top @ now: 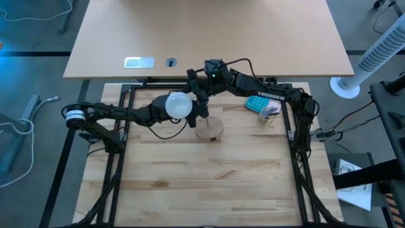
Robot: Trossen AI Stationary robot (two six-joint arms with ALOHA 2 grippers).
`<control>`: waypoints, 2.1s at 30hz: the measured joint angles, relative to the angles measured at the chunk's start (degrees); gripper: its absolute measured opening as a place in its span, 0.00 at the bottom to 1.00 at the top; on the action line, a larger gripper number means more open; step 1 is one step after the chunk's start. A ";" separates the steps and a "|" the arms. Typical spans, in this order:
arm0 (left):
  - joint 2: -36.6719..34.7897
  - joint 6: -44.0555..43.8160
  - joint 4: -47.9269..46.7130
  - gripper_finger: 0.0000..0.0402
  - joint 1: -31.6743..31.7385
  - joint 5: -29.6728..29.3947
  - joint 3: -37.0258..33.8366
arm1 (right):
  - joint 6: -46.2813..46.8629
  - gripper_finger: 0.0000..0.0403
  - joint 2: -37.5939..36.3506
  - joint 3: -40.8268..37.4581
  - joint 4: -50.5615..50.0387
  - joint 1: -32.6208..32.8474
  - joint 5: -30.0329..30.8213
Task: Screw lightbulb
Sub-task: Insert the light bulb into the table lamp
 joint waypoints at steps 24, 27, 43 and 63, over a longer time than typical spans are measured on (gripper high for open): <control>1.36 -0.42 2.03 0.36 0.00 0.13 -0.04 | -2.34 0.52 0.00 -0.07 1.38 0.00 -3.11; 1.36 -0.39 2.10 0.36 0.00 0.20 -0.04 | -1.87 0.52 0.00 -0.08 1.36 0.00 -3.20; 1.36 0.80 1.77 0.36 -0.11 0.33 -0.04 | -6.65 0.54 0.00 -0.24 3.23 -0.13 -8.39; 1.36 -4.20 -3.08 0.36 -0.57 0.04 -0.26 | 0.49 0.42 1.92 -0.52 0.98 -0.75 -7.07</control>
